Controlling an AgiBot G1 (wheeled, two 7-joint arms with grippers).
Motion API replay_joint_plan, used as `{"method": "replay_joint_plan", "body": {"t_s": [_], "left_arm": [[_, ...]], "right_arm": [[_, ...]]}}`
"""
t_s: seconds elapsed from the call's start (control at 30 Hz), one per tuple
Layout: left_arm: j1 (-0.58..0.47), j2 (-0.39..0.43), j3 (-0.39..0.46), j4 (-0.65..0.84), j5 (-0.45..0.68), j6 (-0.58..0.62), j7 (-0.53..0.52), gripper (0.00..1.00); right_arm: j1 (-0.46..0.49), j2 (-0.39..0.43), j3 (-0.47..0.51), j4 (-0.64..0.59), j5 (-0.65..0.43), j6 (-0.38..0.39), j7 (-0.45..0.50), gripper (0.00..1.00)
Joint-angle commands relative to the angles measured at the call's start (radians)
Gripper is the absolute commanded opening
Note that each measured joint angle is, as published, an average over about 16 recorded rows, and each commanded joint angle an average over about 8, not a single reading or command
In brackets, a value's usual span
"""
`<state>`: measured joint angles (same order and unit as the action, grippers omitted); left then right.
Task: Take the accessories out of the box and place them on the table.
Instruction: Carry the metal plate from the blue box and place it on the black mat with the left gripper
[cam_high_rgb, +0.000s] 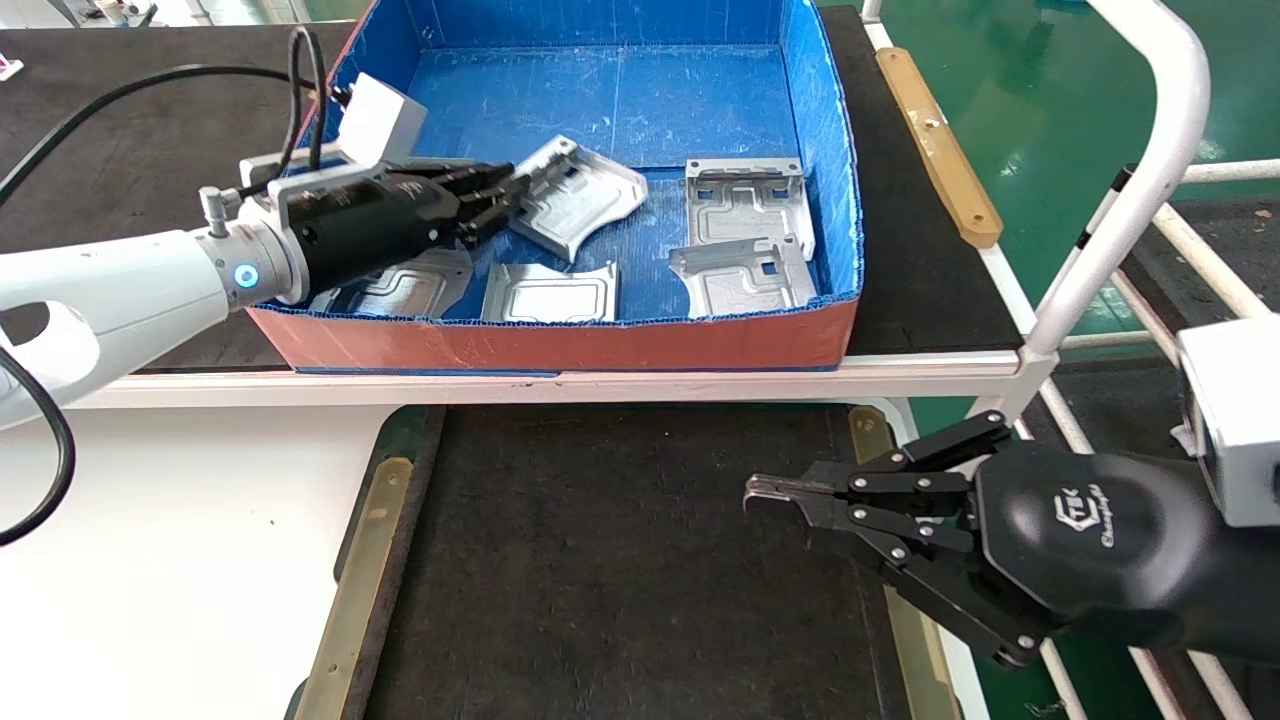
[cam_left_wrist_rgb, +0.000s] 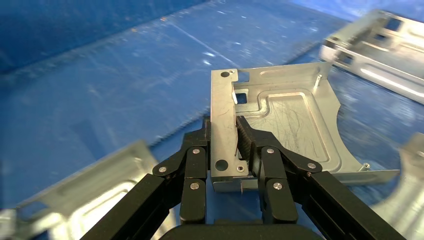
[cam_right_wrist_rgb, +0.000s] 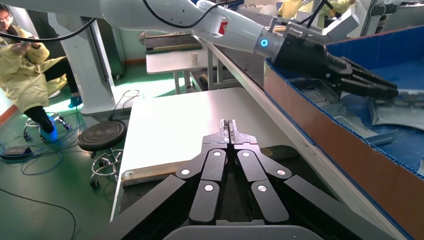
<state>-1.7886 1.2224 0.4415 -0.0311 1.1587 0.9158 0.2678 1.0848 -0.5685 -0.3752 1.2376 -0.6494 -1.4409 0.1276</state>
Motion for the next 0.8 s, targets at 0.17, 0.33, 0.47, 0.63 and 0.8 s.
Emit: {"method": "replay_joint_plan", "body": {"t_s": [0.17, 0.33, 0.47, 0.63, 0.8], "left_arm": [[-0.011, 0.004, -0.008, -0.007, -0.011, -0.027, -0.003, 0.00], [-0.023, 0.002, -0.011, -0.020, -0.016, 0.000, -0.016, 0.00], [-0.028, -0.016, -0.010, -0.047, -0.017, 0.075, -0.022, 0.00], [-0.017, -0.057, -0.011, -0.099, -0.024, 0.205, -0.026, 0.00], [0.008, -0.105, -0.019, -0.161, -0.043, 0.318, -0.038, 0.00]], "right_arm": [[0.000, 0.000, 0.000, 0.000, 0.000, 0.000, 0.000, 0.00], [0.000, 0.000, 0.000, 0.000, 0.000, 0.000, 0.000, 0.00], [0.000, 0.000, 0.000, 0.000, 0.000, 0.000, 0.000, 0.00], [0.000, 0.000, 0.000, 0.000, 0.000, 0.000, 0.000, 0.00], [0.000, 0.000, 0.000, 0.000, 0.000, 0.000, 0.000, 0.00]]}}
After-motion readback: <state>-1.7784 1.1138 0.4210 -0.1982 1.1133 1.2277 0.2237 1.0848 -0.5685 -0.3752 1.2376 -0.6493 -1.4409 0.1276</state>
